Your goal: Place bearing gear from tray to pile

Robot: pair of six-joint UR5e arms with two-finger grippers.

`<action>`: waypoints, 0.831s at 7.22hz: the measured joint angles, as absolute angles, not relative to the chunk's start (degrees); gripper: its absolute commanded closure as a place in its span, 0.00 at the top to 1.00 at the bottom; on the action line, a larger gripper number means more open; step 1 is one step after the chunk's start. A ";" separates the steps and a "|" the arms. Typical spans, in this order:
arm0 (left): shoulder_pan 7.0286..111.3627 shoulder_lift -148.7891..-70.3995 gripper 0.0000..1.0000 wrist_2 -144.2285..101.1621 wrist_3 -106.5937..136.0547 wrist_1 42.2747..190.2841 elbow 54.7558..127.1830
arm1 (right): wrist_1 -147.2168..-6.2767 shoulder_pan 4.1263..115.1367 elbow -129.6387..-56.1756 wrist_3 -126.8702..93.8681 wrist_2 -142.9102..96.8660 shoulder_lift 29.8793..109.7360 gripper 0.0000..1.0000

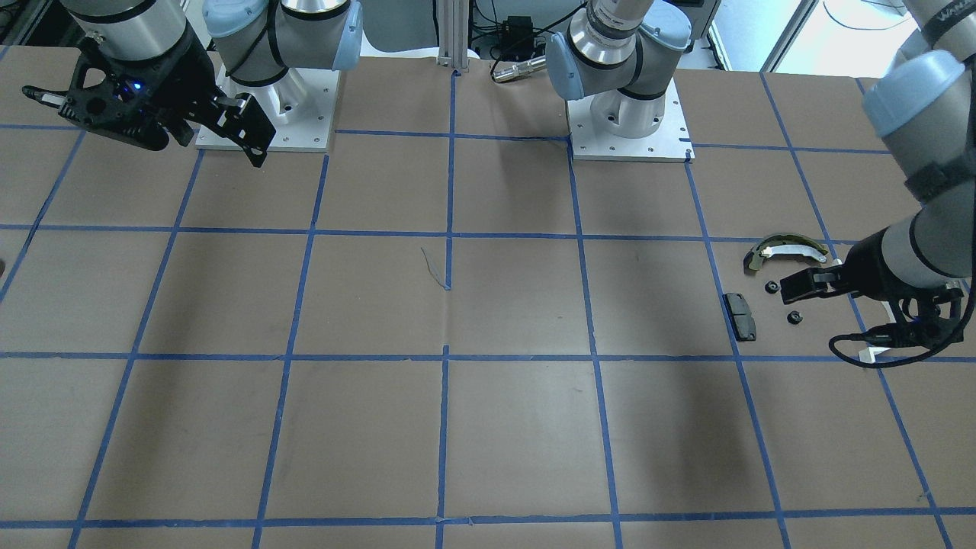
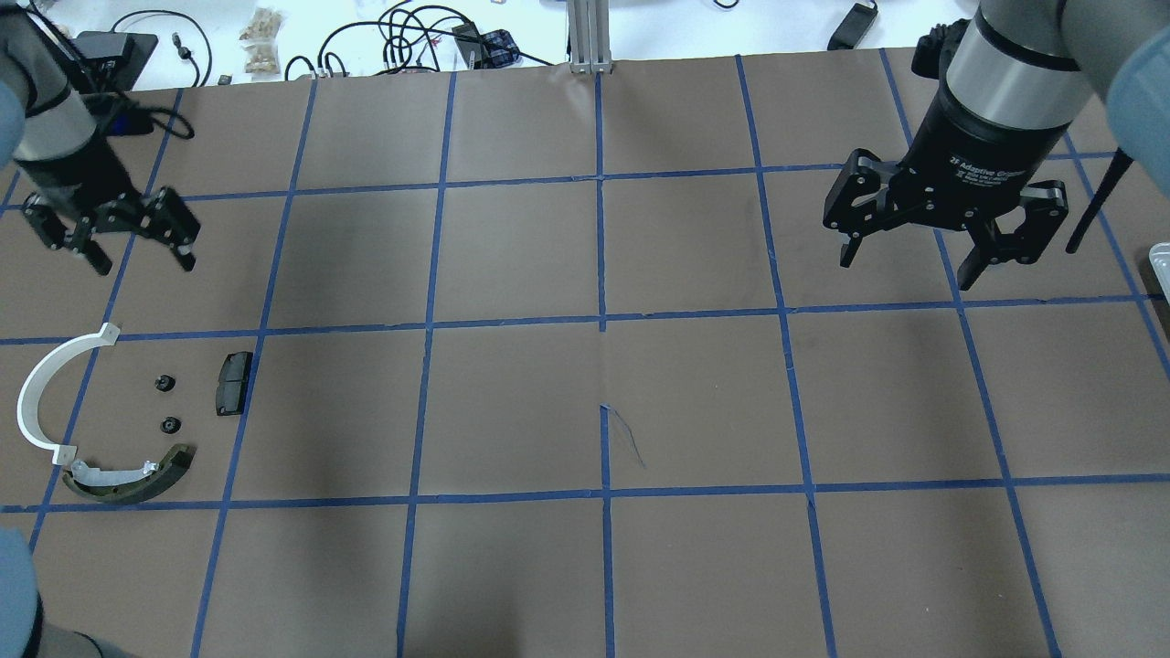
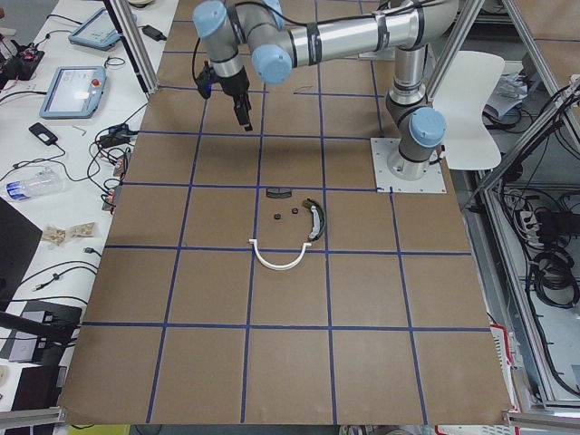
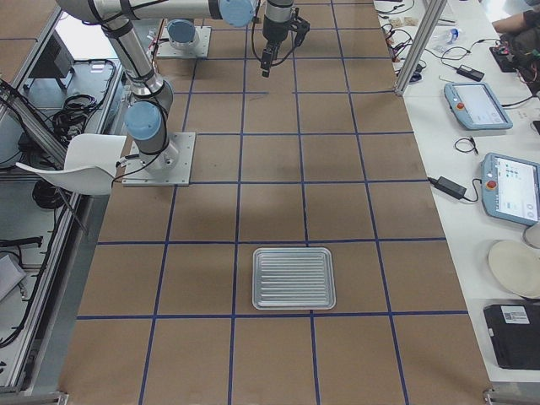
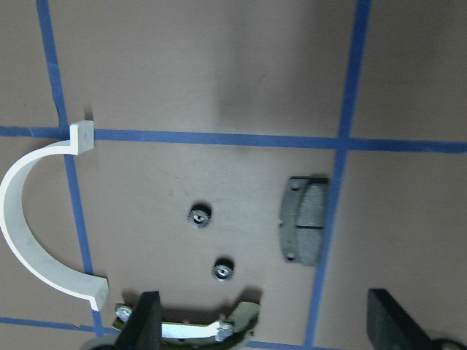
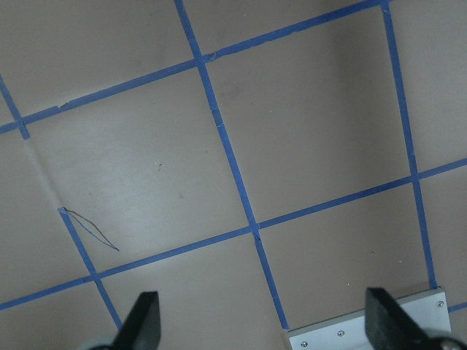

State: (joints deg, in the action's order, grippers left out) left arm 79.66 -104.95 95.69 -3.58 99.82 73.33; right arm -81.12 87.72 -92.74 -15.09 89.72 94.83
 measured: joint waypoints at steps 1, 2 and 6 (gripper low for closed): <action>82.74 -103.38 0.94 95.04 -1.49 101.71 70.52 | -81.12 87.72 -92.63 -15.06 89.66 94.83 1.00; 85.07 -101.54 0.94 94.81 0.18 102.10 69.77 | -81.15 87.72 -92.51 -15.06 89.71 94.82 1.00; 91.66 -94.48 1.00 94.86 4.34 94.35 80.79 | -81.56 87.72 -92.26 -15.08 89.86 94.83 1.00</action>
